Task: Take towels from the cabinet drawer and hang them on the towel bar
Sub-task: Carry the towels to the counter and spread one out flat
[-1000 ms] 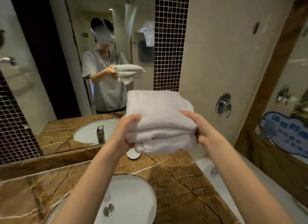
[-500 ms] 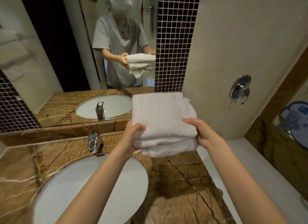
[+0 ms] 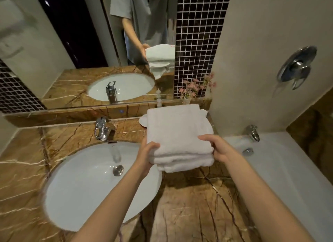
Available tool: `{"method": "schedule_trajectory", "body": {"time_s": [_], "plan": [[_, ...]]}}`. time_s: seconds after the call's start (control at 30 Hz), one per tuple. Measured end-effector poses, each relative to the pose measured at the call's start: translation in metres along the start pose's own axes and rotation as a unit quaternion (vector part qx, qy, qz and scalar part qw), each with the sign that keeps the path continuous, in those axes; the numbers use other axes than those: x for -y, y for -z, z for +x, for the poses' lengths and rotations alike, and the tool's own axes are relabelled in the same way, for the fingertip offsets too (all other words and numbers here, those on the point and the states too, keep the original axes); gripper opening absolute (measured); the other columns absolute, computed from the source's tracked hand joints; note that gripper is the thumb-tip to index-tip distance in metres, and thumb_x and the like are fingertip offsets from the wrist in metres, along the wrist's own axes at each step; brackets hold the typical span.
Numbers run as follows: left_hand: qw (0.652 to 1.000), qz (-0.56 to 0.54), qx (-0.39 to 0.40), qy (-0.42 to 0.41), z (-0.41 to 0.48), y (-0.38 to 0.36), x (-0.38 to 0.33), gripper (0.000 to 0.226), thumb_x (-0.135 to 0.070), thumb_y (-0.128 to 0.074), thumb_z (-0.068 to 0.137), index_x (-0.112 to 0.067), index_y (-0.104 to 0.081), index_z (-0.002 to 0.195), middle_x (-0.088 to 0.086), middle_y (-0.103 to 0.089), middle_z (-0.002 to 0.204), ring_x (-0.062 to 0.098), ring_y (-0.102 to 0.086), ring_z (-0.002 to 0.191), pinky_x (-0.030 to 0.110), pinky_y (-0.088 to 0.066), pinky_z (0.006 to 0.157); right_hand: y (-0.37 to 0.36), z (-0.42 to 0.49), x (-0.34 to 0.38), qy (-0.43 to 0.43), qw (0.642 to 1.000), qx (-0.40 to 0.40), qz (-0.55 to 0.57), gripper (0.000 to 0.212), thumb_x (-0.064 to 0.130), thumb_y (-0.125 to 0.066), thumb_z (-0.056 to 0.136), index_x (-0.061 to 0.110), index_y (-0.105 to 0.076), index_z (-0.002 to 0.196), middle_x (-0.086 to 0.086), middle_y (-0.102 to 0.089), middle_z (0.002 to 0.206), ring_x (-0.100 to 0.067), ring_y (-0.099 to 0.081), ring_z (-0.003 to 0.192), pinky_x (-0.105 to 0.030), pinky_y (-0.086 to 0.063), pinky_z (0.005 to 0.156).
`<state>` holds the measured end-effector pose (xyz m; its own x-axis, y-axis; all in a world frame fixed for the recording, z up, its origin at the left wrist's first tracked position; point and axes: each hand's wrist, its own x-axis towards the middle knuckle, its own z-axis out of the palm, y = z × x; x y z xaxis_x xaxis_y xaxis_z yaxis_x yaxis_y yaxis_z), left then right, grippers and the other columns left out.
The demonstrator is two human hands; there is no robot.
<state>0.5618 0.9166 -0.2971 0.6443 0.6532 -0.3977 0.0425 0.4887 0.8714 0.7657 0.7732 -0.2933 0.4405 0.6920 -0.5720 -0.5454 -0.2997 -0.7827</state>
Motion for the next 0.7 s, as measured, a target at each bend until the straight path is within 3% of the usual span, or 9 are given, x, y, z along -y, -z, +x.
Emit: {"method": "schedule_trajectory", "body": {"time_s": [0.1, 0.2, 0.3, 0.43, 0.5, 0.63, 0.7], "plan": [[1.000, -0.005, -0.018, 0.021, 0.010, -0.002, 0.018, 0.069, -0.015, -0.057, 0.063, -0.020, -0.049, 0.131, 0.019, -0.061, 0.118, 0.038, -0.059, 0.103, 0.041, -0.050, 0.075, 0.009, 0.014, -0.013, -0.016, 1.000, -0.015, 0.000, 0.034, 0.016, -0.073, 0.059, 0.009, -0.071, 0.092, -0.011, -0.071, 0.091, -0.029, -0.062, 0.090, -0.038, -0.046, 0.090], [0.998, -0.010, -0.041, 0.043, 0.024, -0.003, 0.034, 0.068, -0.014, -0.058, 0.061, -0.019, -0.051, 0.129, 0.021, -0.060, 0.121, 0.037, -0.059, 0.103, 0.044, -0.048, 0.079, 0.017, 0.026, -0.020, -0.028, 0.999, -0.036, -0.007, 0.009, 0.009, -0.069, 0.068, 0.011, -0.066, 0.076, -0.011, -0.050, 0.078, -0.027, -0.041, 0.069, -0.029, -0.032, 0.065], [0.997, -0.010, -0.049, 0.050, 0.039, -0.007, 0.048, 0.067, -0.012, -0.057, 0.059, -0.019, -0.052, 0.126, 0.021, -0.059, 0.123, 0.038, -0.058, 0.105, 0.048, -0.048, 0.084, 0.032, 0.047, -0.029, -0.042, 0.997, -0.057, -0.019, 0.031, 0.004, -0.060, 0.079, 0.018, -0.059, 0.052, -0.005, -0.037, 0.069, -0.019, -0.029, 0.060, -0.029, -0.019, 0.057], [0.997, 0.003, -0.057, 0.046, 0.058, -0.013, 0.061, 0.067, -0.011, -0.056, 0.058, -0.015, -0.052, 0.124, 0.021, -0.058, 0.123, 0.039, -0.057, 0.108, 0.050, -0.047, 0.089, 0.039, 0.062, -0.032, -0.051, 0.996, -0.074, -0.021, 0.010, 0.013, -0.066, 0.063, 0.015, -0.056, 0.064, -0.006, -0.041, 0.070, -0.019, -0.034, 0.061, -0.029, -0.021, 0.056], [0.997, 0.010, -0.060, 0.045, 0.068, -0.014, 0.067, 0.065, -0.011, -0.056, 0.058, -0.015, -0.053, 0.122, 0.021, -0.057, 0.124, 0.040, -0.056, 0.111, 0.052, -0.046, 0.092, 0.042, 0.070, -0.036, -0.054, 0.995, -0.076, -0.025, 0.018, 0.016, -0.066, 0.054, 0.014, -0.058, 0.070, -0.006, -0.044, 0.071, -0.019, -0.035, 0.061, -0.028, -0.022, 0.056], [0.996, 0.035, -0.061, 0.057, 0.086, -0.012, 0.077, 0.060, -0.014, -0.058, 0.058, -0.019, -0.055, 0.118, 0.020, -0.058, 0.124, 0.037, -0.056, 0.111, 0.049, -0.047, 0.089, 0.048, 0.087, -0.046, -0.057, 0.994, -0.094, -0.025, 0.014, 0.016, -0.065, 0.053, 0.014, -0.065, 0.067, -0.004, -0.055, 0.061, -0.020, -0.043, 0.058, -0.028, -0.027, 0.054], [0.995, 0.047, -0.053, 0.072, 0.093, -0.010, 0.081, 0.059, -0.015, -0.058, 0.058, -0.022, -0.056, 0.117, 0.018, -0.059, 0.123, 0.035, -0.058, 0.108, 0.047, -0.048, 0.085, 0.052, 0.094, -0.053, -0.062, 0.993, -0.097, -0.032, 0.017, 0.016, -0.064, 0.061, 0.012, -0.066, 0.078, -0.006, -0.060, 0.070, -0.023, -0.049, 0.067, -0.029, -0.034, 0.058]]}}
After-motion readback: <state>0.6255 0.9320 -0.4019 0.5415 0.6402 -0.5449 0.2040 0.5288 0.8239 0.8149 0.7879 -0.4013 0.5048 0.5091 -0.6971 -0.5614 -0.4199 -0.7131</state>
